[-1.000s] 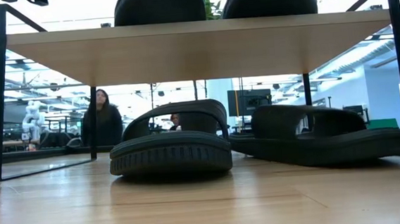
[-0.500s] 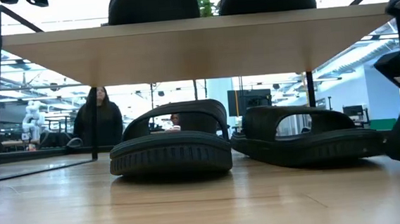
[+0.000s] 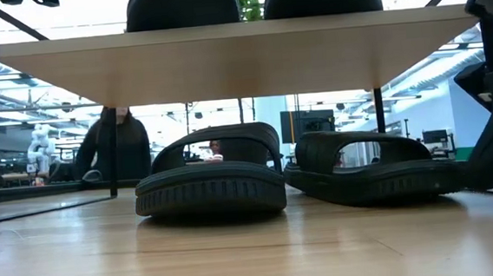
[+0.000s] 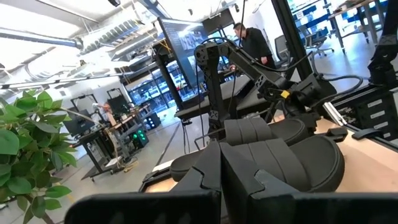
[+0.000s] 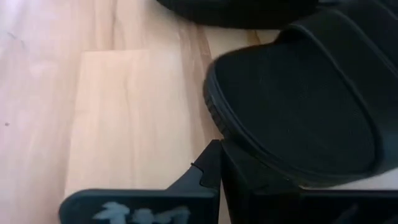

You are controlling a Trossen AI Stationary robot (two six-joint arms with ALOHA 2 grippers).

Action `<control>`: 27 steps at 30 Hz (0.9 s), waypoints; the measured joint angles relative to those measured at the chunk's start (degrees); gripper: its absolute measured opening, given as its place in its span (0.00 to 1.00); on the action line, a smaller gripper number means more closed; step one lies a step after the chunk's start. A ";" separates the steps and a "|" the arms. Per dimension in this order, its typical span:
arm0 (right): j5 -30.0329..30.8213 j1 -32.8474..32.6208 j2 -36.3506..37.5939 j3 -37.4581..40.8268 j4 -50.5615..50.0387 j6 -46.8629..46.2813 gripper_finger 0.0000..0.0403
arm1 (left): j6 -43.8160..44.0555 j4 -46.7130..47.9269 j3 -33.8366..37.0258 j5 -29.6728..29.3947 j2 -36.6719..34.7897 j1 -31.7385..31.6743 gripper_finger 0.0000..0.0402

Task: Pick and place slides into the shelf
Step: Adjust the black slipper under the shelf, then adjust the shelf

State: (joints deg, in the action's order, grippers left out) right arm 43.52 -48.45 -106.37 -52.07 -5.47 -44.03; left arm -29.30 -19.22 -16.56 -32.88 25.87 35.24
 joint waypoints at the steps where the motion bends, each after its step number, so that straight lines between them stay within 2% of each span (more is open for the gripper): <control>1: 0.00 0.04 0.00 0.00 0.65 0.40 0.00 | 0.02 0.00 0.00 0.00 0.00 0.00 0.00; 8: 2.95 0.11 0.02 0.00 5.52 4.28 0.00 | 0.19 -0.02 0.00 0.00 0.00 0.17 0.00; 13: 2.83 -0.97 0.22 0.00 5.62 4.89 0.00 | 0.35 -0.04 0.00 0.00 0.00 0.88 0.00; 15: 0.79 -2.04 1.19 0.02 5.79 6.26 0.00 | -0.19 -0.04 0.00 -0.02 0.00 1.27 0.00; 21: -5.27 -5.79 7.38 0.00 6.94 11.38 0.00 | -3.38 -0.88 0.00 0.00 0.00 2.71 0.00; 27: -4.73 -8.72 18.45 -0.04 7.02 22.10 0.00 | -6.83 -1.48 -1.93 -0.14 0.00 4.30 0.00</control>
State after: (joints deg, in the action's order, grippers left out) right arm 38.80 -57.17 -87.92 -52.12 1.55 -21.93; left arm -36.13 -20.70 -18.48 -33.02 25.87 39.54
